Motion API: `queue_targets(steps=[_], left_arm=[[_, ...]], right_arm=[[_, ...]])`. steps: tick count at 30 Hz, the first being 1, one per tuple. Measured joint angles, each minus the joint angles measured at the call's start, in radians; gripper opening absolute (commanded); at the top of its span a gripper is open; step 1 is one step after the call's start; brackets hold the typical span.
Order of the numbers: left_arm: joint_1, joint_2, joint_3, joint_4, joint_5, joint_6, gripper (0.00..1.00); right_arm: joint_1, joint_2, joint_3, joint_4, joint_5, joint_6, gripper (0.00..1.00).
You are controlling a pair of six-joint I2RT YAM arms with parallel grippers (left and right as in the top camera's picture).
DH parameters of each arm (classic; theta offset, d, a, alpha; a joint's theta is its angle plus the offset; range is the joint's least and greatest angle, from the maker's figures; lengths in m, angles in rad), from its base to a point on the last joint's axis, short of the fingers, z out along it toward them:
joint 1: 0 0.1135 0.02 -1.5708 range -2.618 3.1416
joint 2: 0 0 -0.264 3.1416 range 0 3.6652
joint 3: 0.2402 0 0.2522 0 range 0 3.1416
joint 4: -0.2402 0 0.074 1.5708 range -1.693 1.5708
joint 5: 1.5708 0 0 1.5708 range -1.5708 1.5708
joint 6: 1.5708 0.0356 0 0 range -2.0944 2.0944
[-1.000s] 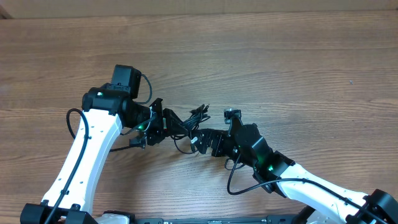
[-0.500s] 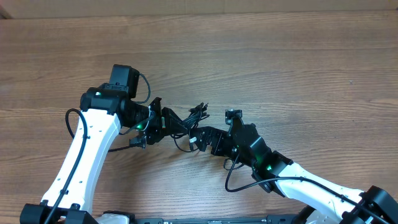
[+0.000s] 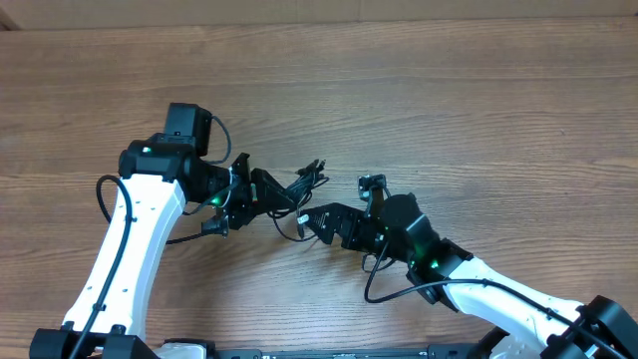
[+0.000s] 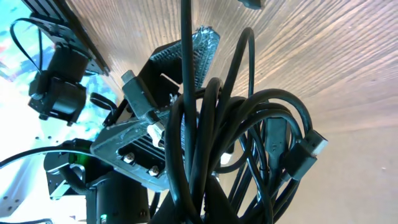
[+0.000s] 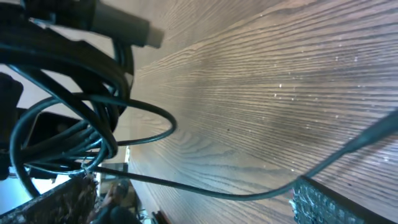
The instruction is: Untangle cables
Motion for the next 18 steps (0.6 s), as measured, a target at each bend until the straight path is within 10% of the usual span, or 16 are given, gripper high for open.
queue_targets(steps=[18], left_arm=[[-0.022, 0.000, 0.000, -0.005, 0.079, 0.077, 0.04]], right_arm=[[-0.011, 0.000, 0.000, 0.018, 0.089, 0.000, 1.00]])
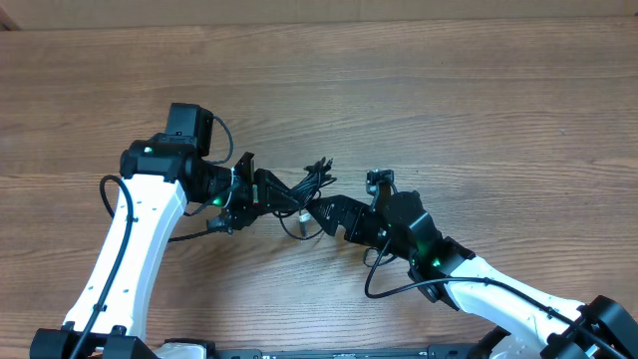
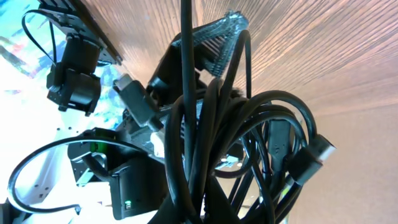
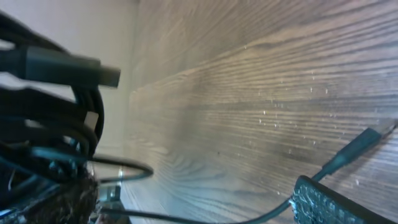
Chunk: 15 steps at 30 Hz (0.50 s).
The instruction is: Untangle cables
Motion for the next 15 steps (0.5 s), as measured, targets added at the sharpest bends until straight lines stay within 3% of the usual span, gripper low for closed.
queue_targets(steps=[15], left_arm=[[-0.024, 0.004, 0.000, 0.006, 0.051, 0.119, 0.04]], right_arm=[[-0.012, 0.095, 0.012, -0.060, 0.176, 0.000, 1.00]])
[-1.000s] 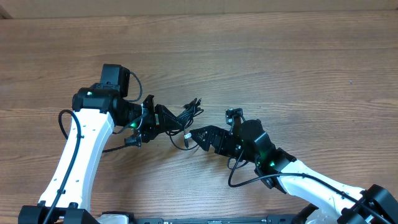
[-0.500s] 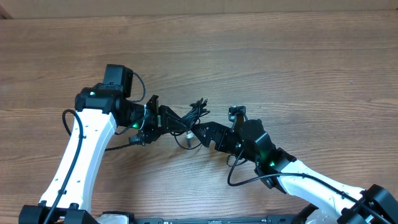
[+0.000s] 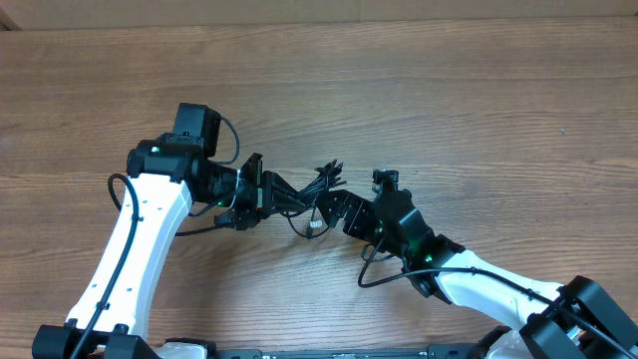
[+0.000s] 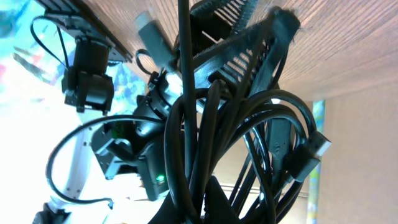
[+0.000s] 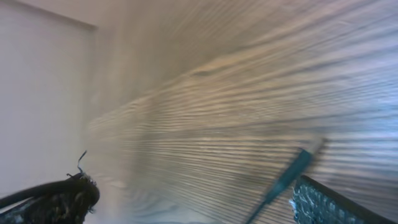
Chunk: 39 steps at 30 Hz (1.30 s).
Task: Untangle cables
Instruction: 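Open the right gripper and withdraw it to the right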
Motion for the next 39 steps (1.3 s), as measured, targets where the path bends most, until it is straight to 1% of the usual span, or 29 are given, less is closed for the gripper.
queue_targets(steps=[3, 7, 11, 20, 24, 27, 29, 32, 33, 35, 39], left_arm=[[0.007, 0.002, -0.008, 0.007, -0.005, 0.048, 0.04], [0.024, 0.012, -0.011, 0.013, -0.007, 0.100, 0.04], [0.027, 0.013, -0.011, 0.015, -0.003, 0.126, 0.04], [0.027, 0.013, -0.011, 0.015, -0.003, 0.156, 0.04], [0.027, 0.014, -0.011, 0.014, 0.002, 0.177, 0.04], [0.038, 0.009, -0.011, 0.007, 0.036, 0.195, 0.04], [0.041, 0.008, -0.011, 0.040, 0.048, 0.216, 0.04], [0.041, 0.008, -0.011, 0.145, 0.048, 0.263, 0.04], [0.041, 0.008, -0.011, 0.155, 0.047, 0.271, 0.04], [0.041, 0.008, -0.011, 0.203, 0.016, 0.313, 0.04], [0.041, 0.008, -0.011, 0.253, -0.148, 0.457, 0.04]], right_arm=[[-0.035, -0.001, 0.009, -0.046, -0.010, 0.000, 1.00], [-0.118, -0.013, 0.026, -0.114, -0.044, -0.007, 1.00], [-0.203, -0.014, 0.026, -0.160, -0.106, -0.015, 1.00], [-0.266, -0.016, 0.029, -0.234, -0.203, -0.025, 1.00], [-0.317, -0.021, 0.030, -0.285, -0.232, -0.023, 1.00], [-0.431, -0.012, 0.023, -0.332, -0.183, -0.006, 1.00], [-0.486, -0.013, 0.026, -0.336, -0.177, -0.009, 1.00], [-0.513, -0.013, 0.025, -0.331, -0.206, -0.066, 1.00], [-0.513, -0.012, 0.024, -0.328, -0.213, -0.082, 1.00], [-0.513, -0.007, 0.019, -0.312, -0.249, -0.159, 1.00], [-0.527, -0.005, 0.011, -0.313, -0.359, -0.299, 1.00]])
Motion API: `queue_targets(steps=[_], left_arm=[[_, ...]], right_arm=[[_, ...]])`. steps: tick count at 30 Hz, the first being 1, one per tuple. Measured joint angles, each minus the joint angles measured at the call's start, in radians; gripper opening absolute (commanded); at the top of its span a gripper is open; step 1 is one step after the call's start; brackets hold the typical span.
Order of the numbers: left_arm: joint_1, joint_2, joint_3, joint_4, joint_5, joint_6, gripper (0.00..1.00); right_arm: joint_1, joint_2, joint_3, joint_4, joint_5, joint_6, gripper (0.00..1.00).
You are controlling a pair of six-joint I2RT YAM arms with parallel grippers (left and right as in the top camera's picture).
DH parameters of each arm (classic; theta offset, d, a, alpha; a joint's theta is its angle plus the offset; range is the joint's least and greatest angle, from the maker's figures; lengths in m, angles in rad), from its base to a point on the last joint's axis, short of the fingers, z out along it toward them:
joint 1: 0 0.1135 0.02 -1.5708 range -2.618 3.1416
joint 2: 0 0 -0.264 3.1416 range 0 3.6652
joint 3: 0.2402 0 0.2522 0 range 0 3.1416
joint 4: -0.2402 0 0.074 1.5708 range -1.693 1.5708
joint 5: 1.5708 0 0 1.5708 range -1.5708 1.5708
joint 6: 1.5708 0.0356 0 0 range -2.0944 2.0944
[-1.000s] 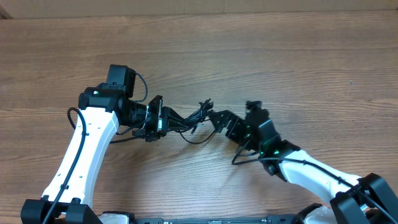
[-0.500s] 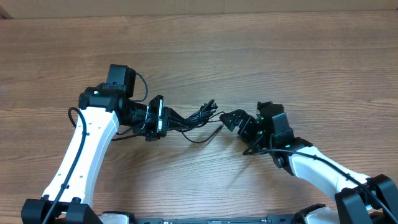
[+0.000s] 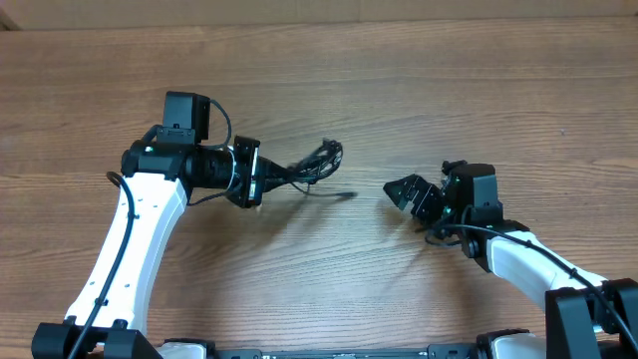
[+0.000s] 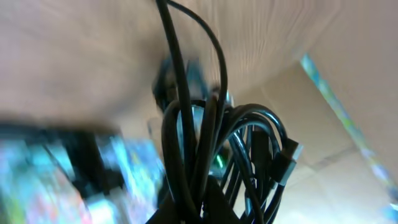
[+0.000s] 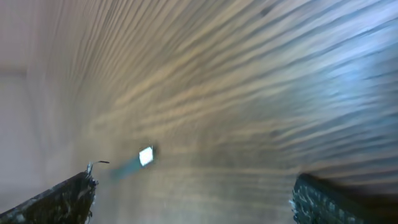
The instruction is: Untangle cables
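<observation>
A tangled bundle of black cables (image 3: 304, 166) hangs off the table, with my left gripper (image 3: 257, 178) shut on its left end. In the left wrist view the looped cables (image 4: 199, 143) fill the middle, a plug (image 4: 287, 157) sticks out on the right, and the left gripper (image 4: 194, 202) pinches the strands at the bottom. My right gripper (image 3: 406, 191) stands open and empty to the right of the bundle, apart from it. In the right wrist view its fingertips (image 5: 68, 196) are spread wide, and a blurred cable end with a pale tip (image 5: 145, 155) shows beyond them.
The wooden table (image 3: 449, 90) lies under both arms. A cardboard wall (image 3: 319, 10) runs along its far edge. The bundle's shadow (image 3: 334, 194) falls on the wood between the grippers.
My right gripper was up against the bundle beside the left gripper; now it is well to the right, open and empty. The left gripper has turned, still holding the bundle.
At first my right gripper was open among the strands of the bundle held by my left gripper. It stayed close to the bundle at the two later moments, with only one cable end in its view by the last. Now it stands apart, empty.
</observation>
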Motion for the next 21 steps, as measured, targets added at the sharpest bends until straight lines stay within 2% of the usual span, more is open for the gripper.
queue_targets(steps=[5, 8, 11, 15, 16, 21], left_arm=[[0.000, 0.000, 0.000, 0.024, -0.226, 0.229, 0.04], [-0.008, 0.000, 0.000, 0.106, -0.292, 0.432, 0.04], [-0.035, 0.000, 0.000, 0.163, -0.309, 0.671, 0.04], [-0.125, 0.000, 0.000, 0.160, -0.283, 1.030, 0.12], [-0.159, 0.000, 0.000, 0.154, -0.275, 1.137, 0.12], [-0.272, 0.000, 0.000, 0.150, -0.276, 1.441, 0.06]], right_arm=[[-0.078, -0.008, -0.006, 0.045, -0.215, -0.095, 1.00], [-0.111, -0.016, -0.008, 0.133, -0.392, -0.118, 1.00], [-0.107, -0.021, -0.008, 0.200, -0.547, -0.132, 1.00], [-0.095, -0.021, -0.008, 0.256, -0.661, -0.139, 1.00], [-0.094, -0.021, -0.008, 0.271, -0.678, -0.140, 1.00], [-0.094, -0.021, -0.008, 0.297, -0.719, -0.142, 1.00]])
